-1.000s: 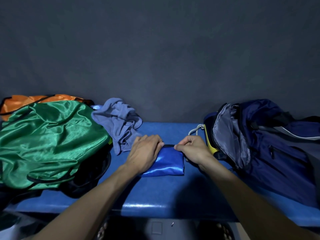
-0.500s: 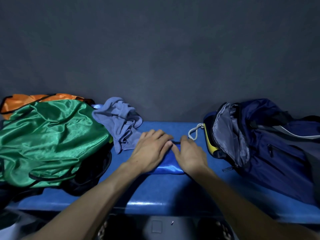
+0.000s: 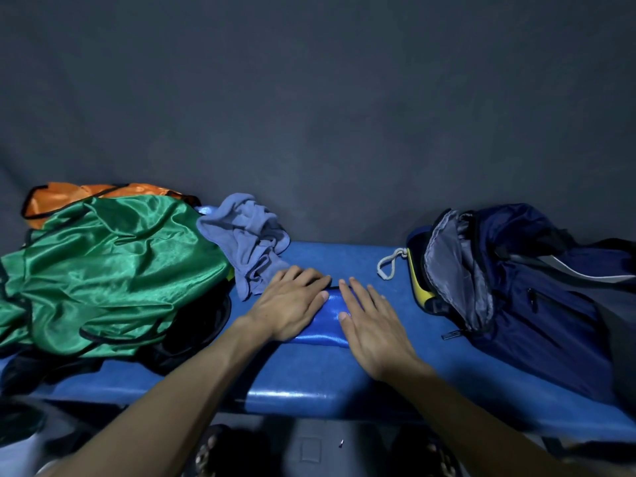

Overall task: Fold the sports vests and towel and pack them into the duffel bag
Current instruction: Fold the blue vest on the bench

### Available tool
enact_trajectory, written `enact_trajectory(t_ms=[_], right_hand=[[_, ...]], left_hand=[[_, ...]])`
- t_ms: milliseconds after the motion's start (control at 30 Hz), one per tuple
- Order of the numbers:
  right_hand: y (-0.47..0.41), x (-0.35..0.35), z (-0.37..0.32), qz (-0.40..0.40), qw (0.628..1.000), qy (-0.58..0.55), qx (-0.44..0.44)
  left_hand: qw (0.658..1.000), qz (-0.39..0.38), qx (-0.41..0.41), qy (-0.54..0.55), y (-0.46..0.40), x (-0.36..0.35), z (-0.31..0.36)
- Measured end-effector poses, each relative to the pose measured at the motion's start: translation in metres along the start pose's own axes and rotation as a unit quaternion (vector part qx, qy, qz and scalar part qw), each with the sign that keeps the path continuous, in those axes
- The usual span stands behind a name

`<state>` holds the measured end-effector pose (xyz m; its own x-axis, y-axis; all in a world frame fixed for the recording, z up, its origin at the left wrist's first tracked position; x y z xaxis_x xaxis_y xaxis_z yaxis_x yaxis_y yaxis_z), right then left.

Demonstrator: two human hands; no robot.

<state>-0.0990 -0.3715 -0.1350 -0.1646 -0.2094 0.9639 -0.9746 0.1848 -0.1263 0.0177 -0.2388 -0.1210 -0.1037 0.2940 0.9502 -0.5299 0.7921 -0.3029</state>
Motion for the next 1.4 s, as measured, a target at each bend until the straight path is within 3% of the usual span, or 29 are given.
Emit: enact_trajectory(t_ms=[233,333,467,533,667,833,1000,1100,1200,1400], right_hand=[[-0.035,0.029,0.012,-0.020,0.990,-0.077,-0.113],[-0.044,0.030,0.014,-0.020,0.976,-0.165,-0.144],[-0.052,0.029,0.021,0.013,0.890,-0.382,-0.248],[-0.053,0.027,0.020,-0.020,0.843,-0.453,-0.290],[-0.056,0.028,0.016,-0.044,0.814,-0.496,-0.299],[-0.062,0.033,0.019,-0.002,0.830,-0.483,-0.279],[-0.074,0.039,0.030,0.049,0.851,-0.448,-0.269],[-0.078,0.041,0.035,0.078,0.859,-0.429,-0.266],[-0.082,0.045,0.036,0.106,0.868,-0.412,-0.258],[-0.103,0.050,0.044,0.162,0.878,-0.373,-0.252]], left_hand=[[1.000,0.017,0.018,-0.016,0.004,0.001,0.000],[1.000,0.021,0.015,-0.009,0.006,0.002,-0.002],[1.000,0.015,0.013,0.014,0.008,0.004,-0.005],[0.999,0.017,0.007,0.035,0.009,0.006,-0.009],[0.998,0.016,0.004,0.053,0.015,0.008,-0.017],[0.999,0.011,0.040,0.018,0.023,0.031,-0.040],[0.984,-0.008,0.168,0.064,0.029,0.043,-0.070],[0.965,-0.064,0.235,0.094,0.017,0.042,-0.061],[0.922,-0.109,0.317,0.193,0.002,0.033,-0.055],[0.897,-0.078,0.384,0.203,-0.025,0.011,-0.053]])
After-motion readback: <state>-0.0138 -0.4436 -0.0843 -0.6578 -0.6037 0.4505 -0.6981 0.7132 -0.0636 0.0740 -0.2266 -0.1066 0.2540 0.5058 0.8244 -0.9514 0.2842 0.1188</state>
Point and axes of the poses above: each hand's wrist, its own y-axis away from the middle knuckle, its own x-axis out of the back of the hand, z = x × y, the point moved 4 cm from there along -y, towards the middle knuckle, and after that the axes turned 7 degrees about z, right-handed, at the moved point
